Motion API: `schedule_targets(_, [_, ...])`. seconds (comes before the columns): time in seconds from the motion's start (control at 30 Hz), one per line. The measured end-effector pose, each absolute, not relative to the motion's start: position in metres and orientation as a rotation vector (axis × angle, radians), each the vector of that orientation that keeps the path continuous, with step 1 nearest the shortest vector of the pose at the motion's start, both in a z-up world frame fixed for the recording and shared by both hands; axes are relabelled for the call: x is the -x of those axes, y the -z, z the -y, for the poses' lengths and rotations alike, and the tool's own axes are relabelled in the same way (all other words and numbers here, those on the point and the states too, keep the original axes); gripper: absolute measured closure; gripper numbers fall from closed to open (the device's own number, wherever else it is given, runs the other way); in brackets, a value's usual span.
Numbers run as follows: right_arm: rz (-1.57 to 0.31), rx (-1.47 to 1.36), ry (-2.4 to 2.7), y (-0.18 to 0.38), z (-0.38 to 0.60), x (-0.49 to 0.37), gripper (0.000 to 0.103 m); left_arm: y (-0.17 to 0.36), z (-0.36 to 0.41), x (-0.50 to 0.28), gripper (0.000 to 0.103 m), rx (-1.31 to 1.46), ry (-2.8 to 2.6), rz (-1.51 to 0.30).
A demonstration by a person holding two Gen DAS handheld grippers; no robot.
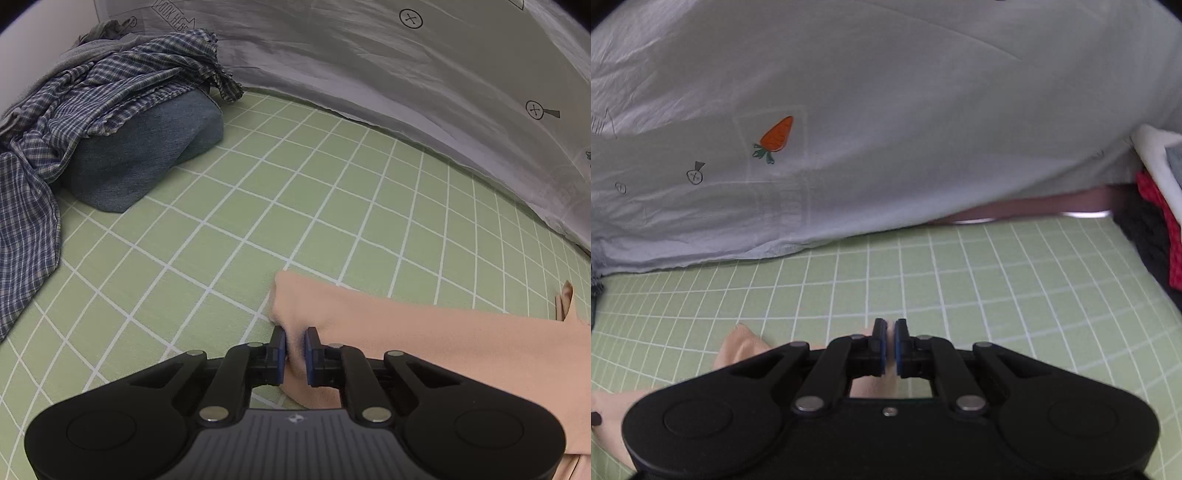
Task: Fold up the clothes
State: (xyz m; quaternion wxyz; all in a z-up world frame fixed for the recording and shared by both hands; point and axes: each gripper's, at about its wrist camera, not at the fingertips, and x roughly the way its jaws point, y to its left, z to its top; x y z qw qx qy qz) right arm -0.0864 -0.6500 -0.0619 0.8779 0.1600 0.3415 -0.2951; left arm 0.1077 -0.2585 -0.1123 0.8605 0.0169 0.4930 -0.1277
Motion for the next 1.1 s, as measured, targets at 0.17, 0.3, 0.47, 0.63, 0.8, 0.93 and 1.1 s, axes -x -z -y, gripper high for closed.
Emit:
schedule_targets(0.17, [-0.769,-0.311,0.603,0.082,0.668,0.051,0.099,0.112,0.256,-0.108,0.093,-0.017,0.269,-1.035])
schedule_targets(0.3, [-0.814,-0.303,0.588,0.103,0.676,0.041,0.099,0.112,0.257,-0.108,0.093,-0.020,0.263,-1.034])
schedule_targets(0.47, [-0.849,-0.280,0.564,0.115,0.677,0.039,0.097,0.112,0.258,-0.109,0.094,-0.013,0.260,-1.033])
schedule_targets(0.63, [-0.737,-0.383,0.670,0.087,0.678,0.071,0.030,0.109,0.256,-0.113,0.095,0.020,0.280,-1.044])
schedule_targets(0.8, [-0.733,-0.485,0.776,0.079,0.654,0.136,0.021,0.088,0.272,-0.102,0.096,0.008,0.347,-0.985])
schedule_targets(0.93, [-0.786,-0.515,0.828,0.087,0.624,0.192,0.021,0.062,0.297,-0.079,0.096,-0.023,0.465,-0.923])
schedule_targets(1.1, [-0.805,-0.600,0.877,0.091,0.595,0.255,0.021,0.035,0.331,-0.026,0.096,-0.046,0.631,-0.884])
